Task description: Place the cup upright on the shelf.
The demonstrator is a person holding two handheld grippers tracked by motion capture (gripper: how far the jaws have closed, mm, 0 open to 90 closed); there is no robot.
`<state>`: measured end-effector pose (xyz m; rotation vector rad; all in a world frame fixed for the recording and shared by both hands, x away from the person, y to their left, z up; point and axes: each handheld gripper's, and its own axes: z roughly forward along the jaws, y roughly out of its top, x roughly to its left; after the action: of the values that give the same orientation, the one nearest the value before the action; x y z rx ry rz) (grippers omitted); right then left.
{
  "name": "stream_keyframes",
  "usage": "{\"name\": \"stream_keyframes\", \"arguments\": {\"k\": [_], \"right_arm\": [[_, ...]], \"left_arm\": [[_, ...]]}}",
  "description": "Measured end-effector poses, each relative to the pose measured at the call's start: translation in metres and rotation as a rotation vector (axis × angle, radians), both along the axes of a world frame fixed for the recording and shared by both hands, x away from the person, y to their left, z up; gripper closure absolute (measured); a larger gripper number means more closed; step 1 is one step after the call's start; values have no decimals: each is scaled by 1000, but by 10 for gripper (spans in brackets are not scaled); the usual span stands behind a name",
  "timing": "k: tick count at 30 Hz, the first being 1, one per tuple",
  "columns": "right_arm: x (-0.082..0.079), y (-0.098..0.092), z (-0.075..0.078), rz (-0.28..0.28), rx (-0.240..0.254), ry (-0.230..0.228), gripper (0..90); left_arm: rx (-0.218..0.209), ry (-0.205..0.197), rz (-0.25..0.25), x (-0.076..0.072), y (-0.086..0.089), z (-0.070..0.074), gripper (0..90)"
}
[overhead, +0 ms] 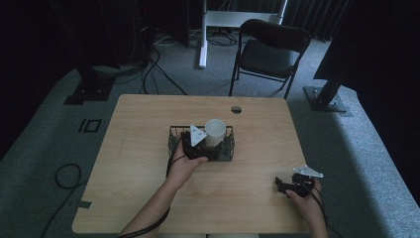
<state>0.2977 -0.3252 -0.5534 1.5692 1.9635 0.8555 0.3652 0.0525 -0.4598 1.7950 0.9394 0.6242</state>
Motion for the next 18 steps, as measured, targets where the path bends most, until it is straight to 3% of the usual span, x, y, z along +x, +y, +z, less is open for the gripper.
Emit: {"name": "stream_keyframes", "arguments": {"k": [18], "right_arm": [[0, 0, 0, 0, 0, 0, 122]], "left_arm": [[-16, -8, 5, -26, 35, -3, 27]]}}
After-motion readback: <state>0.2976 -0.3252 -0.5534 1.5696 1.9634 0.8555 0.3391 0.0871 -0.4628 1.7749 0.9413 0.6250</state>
